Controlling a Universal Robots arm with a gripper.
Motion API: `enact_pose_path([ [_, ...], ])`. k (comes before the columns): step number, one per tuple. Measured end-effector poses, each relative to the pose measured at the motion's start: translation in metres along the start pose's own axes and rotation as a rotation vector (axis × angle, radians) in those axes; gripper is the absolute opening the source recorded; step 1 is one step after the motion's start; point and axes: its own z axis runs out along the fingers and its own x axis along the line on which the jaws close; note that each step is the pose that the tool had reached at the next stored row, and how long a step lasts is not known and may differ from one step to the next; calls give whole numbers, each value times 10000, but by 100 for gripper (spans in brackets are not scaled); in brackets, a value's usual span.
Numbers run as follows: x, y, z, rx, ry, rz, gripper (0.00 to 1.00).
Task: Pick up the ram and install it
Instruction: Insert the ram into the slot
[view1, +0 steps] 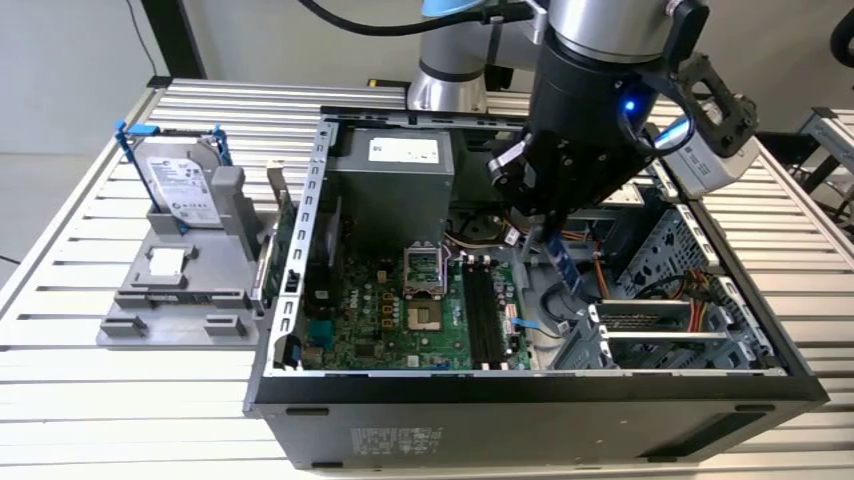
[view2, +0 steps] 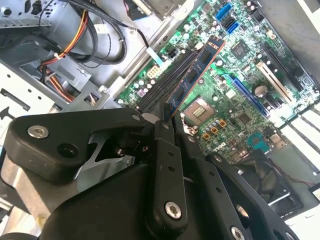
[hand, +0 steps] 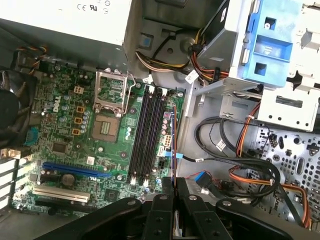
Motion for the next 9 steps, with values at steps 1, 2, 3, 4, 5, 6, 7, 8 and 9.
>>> enact_pose_path([
  [1, 0, 0, 6, 0, 9, 15, 0],
  [2, 1, -1, 14, 1, 21, 67, 0],
  [3, 2, 0, 21, 7, 37, 168, 0],
  [4, 2, -1, 27, 17, 53, 305, 0],
  [5, 3, -1, 36, 26, 62, 468, 0],
  [6, 4, -1, 45, 36, 70, 635, 0],
  [7, 4, -1, 53, 47, 91, 793, 0],
  [8, 4, -1, 59, 53, 127, 938, 0],
  [9, 4, -1, 64, 58, 169, 1071, 0],
])
